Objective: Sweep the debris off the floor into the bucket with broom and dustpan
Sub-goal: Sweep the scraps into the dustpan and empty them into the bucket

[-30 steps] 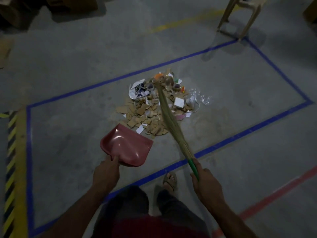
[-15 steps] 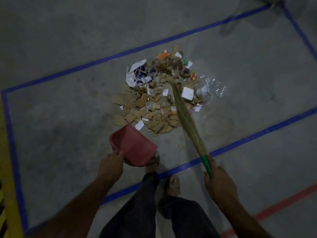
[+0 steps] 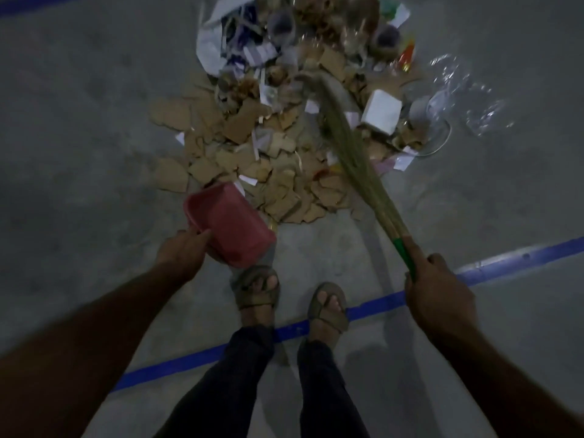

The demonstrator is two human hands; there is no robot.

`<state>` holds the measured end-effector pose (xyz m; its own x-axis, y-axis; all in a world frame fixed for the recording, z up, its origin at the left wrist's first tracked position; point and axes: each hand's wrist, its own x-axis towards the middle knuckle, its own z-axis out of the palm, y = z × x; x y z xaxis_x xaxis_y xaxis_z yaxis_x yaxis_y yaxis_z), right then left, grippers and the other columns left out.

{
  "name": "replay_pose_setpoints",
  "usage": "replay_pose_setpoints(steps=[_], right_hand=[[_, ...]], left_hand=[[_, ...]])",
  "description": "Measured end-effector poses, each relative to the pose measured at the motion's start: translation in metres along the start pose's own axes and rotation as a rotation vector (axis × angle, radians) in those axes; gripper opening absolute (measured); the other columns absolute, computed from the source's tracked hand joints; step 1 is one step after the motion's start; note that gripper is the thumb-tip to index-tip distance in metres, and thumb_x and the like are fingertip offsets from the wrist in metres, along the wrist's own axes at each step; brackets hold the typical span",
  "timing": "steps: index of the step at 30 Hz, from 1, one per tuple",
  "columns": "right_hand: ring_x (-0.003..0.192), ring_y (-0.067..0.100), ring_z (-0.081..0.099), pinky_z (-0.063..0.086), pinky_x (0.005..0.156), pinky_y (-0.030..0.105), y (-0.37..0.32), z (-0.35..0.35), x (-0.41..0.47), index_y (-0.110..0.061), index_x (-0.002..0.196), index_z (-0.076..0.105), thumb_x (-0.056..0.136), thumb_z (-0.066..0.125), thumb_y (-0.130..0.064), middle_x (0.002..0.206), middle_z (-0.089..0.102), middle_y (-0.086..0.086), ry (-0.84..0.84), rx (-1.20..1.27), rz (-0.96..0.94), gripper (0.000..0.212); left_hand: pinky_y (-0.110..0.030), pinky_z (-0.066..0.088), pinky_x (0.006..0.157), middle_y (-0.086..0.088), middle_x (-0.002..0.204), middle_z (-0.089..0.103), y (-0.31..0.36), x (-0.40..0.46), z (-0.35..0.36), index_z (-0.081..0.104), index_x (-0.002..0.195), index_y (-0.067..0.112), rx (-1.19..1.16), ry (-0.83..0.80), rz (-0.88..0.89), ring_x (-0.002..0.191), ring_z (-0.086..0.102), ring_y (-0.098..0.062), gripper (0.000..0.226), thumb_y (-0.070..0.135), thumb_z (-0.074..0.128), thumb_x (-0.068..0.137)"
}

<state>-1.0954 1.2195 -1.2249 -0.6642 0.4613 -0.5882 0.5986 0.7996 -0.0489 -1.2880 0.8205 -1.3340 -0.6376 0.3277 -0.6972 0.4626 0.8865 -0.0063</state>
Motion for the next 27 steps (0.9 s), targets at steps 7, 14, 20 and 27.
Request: replay_pose_setpoints(steps=[7,14,20,27], right_hand=[[0.072,0.022,0.047,0.038,0.062,0.033,0.031,0.034,0.051,-0.035,0.155,0.024,0.097,0.052,-0.026,0.09,0.046,0.005,-0.161,-0.004,-0.07,0.065],[0.082,0.02,0.05,0.043,0.068,0.034,0.029,0.015,0.051,-0.04,0.153,0.023,0.095,0.057,-0.032,0.1,0.055,0.005,-0.242,0.024,-0.194,0.068],[0.08,0.011,0.055,0.05,0.066,0.03,0.033,0.005,0.009,-0.047,0.152,0.02,0.091,0.059,-0.033,0.1,0.055,-0.007,-0.298,0.022,-0.27,0.074],[0.07,0.004,0.056,0.047,0.056,0.024,0.066,-0.021,-0.03,-0.064,0.141,0.013,0.08,0.075,-0.032,0.092,0.057,-0.012,-0.222,0.072,-0.116,0.092]], left_hand=[[-0.039,0.045,0.065,-0.009,0.121,0.06,0.01,0.009,0.029,0.06,0.122,0.028,-0.119,0.113,0.094,0.097,0.063,-0.037,0.03,0.018,0.063,0.093],[-0.041,0.047,0.067,-0.018,0.118,0.058,0.057,0.045,0.012,0.051,0.125,0.017,-0.192,0.132,0.093,0.095,0.061,-0.04,0.029,0.02,0.055,0.096],[-0.037,0.033,0.063,-0.02,0.115,0.058,0.072,0.048,0.004,0.05,0.128,0.01,-0.178,0.156,0.073,0.091,0.06,-0.039,0.03,0.018,0.054,0.1],[-0.041,0.043,0.067,-0.021,0.117,0.053,0.061,0.051,0.013,0.045,0.135,0.014,-0.219,0.127,0.013,0.096,0.058,-0.04,0.037,0.022,0.052,0.1]])
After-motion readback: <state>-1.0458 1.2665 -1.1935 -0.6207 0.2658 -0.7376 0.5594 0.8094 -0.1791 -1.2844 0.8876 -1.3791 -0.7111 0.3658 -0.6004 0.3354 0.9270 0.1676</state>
